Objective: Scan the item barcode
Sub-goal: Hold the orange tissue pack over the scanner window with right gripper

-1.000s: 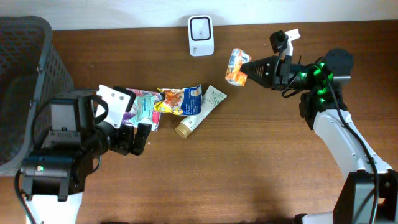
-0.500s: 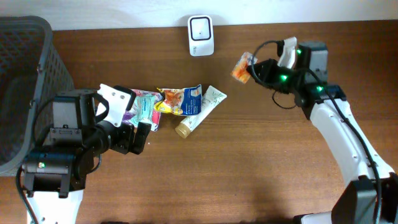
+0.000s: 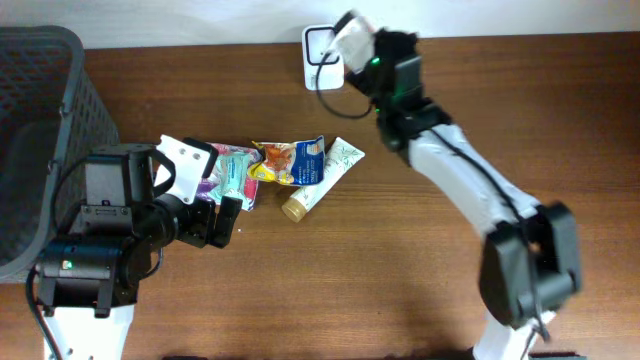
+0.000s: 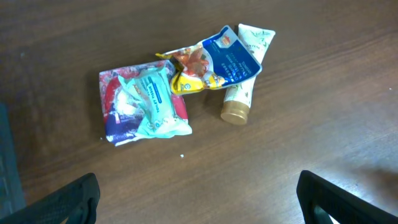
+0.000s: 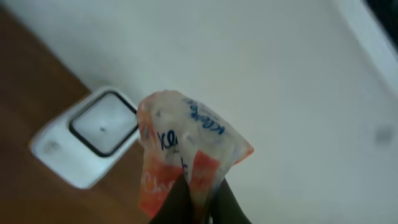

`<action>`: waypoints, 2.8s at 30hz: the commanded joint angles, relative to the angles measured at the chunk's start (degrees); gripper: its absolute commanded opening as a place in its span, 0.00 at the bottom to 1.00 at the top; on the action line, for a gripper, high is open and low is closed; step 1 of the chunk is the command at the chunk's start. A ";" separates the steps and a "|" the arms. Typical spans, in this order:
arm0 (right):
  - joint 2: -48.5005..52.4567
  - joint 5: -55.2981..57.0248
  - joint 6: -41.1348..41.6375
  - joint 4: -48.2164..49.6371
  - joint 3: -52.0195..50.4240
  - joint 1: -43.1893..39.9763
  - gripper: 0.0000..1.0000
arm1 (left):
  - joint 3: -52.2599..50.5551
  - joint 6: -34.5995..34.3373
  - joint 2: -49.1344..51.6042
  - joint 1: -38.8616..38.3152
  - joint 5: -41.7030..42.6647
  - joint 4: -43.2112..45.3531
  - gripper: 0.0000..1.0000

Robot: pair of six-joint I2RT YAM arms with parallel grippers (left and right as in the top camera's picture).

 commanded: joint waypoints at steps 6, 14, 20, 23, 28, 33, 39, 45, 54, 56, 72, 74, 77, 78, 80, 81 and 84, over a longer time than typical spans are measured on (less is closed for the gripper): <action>16.55 3.93 -34.64 7.98 9.40 1.73 0.04 | 0.00 1.11 -0.02 0.26 -0.02 -2.51 0.99; 22.29 -5.33 -35.06 7.93 14.84 1.99 0.04 | 0.00 1.11 -0.02 0.26 -0.52 -2.49 0.99; 28.09 -5.62 -35.01 7.34 19.58 2.69 0.04 | 0.00 1.14 -0.02 0.26 -2.40 -2.43 0.99; 30.67 -5.64 -33.68 6.16 22.64 2.69 0.04 | 0.00 1.44 -0.02 0.26 -2.38 -2.16 0.99; 33.27 -5.90 -27.98 4.94 26.29 2.29 0.04 | 0.00 3.32 -0.02 0.26 -2.38 -1.60 0.99; 33.68 -6.56 -20.26 4.85 28.79 0.50 0.04 | 0.00 3.69 -0.02 0.26 -2.40 -0.76 0.99; 33.86 -7.87 -16.11 3.65 29.33 -0.48 0.04 | 0.00 3.69 1.66 0.26 -2.36 -0.50 0.99; 33.97 -7.82 -16.11 2.84 29.33 -1.57 0.04 | 0.00 3.69 2.86 0.26 -2.36 -0.46 0.99; 33.94 -7.37 -16.09 2.91 29.81 -0.57 0.04 | 0.00 3.69 2.86 0.26 -2.36 0.35 0.99; 33.94 -6.71 -16.09 2.51 31.36 0.15 0.04 | 0.00 3.69 2.86 0.26 -2.38 0.37 0.99; 33.92 -3.34 -10.32 -2.91 35.54 1.16 0.04 | 0.00 3.69 2.86 0.26 -2.38 0.33 0.99; 33.83 -2.10 -10.32 -2.95 36.54 1.36 0.04 | 0.00 3.69 2.86 0.26 -2.38 0.33 0.99; 33.62 -0.31 -10.34 -4.20 36.81 1.40 0.04 | 0.00 3.69 2.86 0.26 -2.38 0.33 0.99; 33.62 0.44 -10.34 -4.79 36.81 1.40 0.04 | 0.00 3.69 2.86 0.26 -2.38 0.33 0.99; 33.59 0.46 -10.34 -6.21 36.81 1.57 0.04 | 0.00 3.69 2.86 0.26 -2.38 0.33 0.99; 33.62 0.42 -10.34 -6.54 36.81 1.68 0.04 | 0.00 3.69 2.86 0.26 -2.38 0.31 0.99; 33.57 1.49 -10.34 -6.49 36.81 2.62 0.04 | 0.00 3.69 2.86 0.26 -2.38 0.28 0.99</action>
